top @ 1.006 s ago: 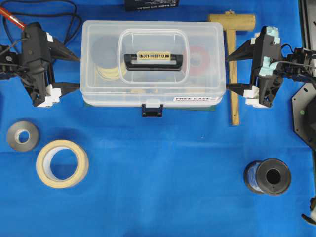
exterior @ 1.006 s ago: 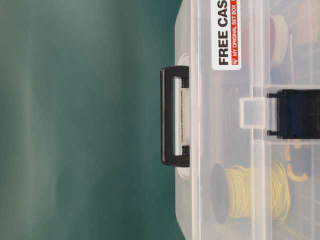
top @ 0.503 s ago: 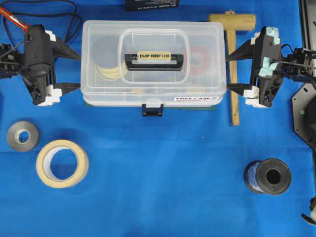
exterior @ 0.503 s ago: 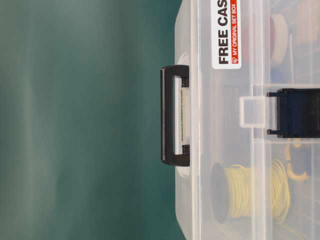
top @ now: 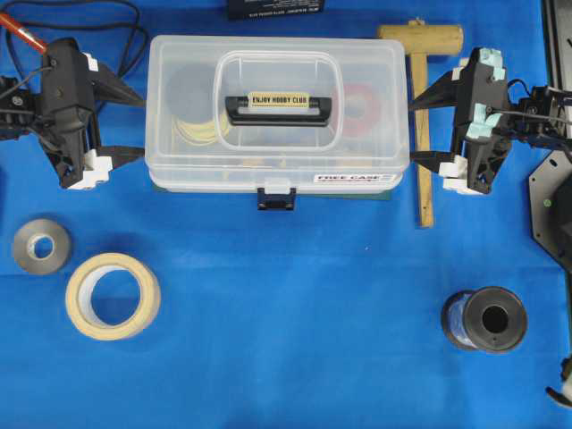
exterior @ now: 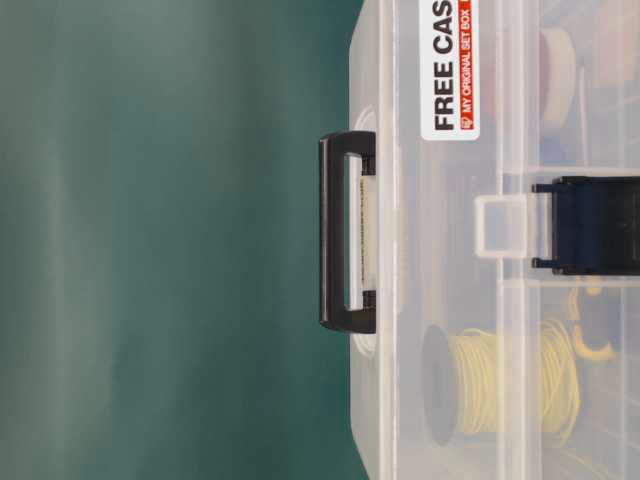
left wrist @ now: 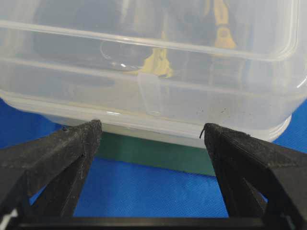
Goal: Open the tool box with both arms.
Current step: 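Lift the lid upward and back with both grippers, swinging it open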
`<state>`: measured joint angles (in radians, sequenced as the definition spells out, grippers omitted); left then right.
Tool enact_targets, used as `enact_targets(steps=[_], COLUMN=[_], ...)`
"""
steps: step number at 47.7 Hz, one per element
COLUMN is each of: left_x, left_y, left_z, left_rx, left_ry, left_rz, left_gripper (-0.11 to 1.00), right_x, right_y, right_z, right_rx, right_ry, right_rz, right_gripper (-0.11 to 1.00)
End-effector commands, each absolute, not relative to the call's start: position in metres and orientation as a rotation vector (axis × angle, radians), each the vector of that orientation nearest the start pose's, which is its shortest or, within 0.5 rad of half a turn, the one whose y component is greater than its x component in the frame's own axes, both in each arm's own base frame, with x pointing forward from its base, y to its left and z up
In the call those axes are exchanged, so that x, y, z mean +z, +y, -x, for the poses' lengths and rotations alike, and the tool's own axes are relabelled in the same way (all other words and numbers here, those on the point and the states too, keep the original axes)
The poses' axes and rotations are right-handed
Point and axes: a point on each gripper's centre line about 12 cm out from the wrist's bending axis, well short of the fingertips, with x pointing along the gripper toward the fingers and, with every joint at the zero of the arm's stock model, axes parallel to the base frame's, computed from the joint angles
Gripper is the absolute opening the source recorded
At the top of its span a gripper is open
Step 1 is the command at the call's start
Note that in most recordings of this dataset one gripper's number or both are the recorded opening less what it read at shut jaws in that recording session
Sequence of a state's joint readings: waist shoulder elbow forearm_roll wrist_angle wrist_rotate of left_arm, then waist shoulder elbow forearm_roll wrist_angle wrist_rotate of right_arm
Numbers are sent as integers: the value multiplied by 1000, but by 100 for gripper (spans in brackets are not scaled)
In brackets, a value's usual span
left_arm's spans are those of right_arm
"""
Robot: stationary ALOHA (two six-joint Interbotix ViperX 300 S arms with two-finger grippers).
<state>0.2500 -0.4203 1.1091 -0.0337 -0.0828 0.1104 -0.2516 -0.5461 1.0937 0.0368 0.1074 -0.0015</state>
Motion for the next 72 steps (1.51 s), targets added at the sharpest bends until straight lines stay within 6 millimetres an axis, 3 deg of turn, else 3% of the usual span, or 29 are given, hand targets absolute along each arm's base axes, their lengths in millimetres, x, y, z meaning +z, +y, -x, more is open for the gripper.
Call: enact_targets(steps=[1,19,36,72], left_x=[209,230,239,267], left_y=[69,67,73,99], left_z=[-270,-262,-264,-268], left_rx=[239,241,259,332], left_ry=[472,405,383,354], left_rz=[20,7,3,-55], left_gripper=[90,90,90,90], right_x=[224,253,256,281], right_y=[-60,-57,-57,-86], right_z=[-254,-240,-239,-226], right_rx=[-238,-237,-239,-368], right_ry=[514,424,415,304], right_rz=[-114,-107,-107,-111], right_gripper=[82,82,82,82])
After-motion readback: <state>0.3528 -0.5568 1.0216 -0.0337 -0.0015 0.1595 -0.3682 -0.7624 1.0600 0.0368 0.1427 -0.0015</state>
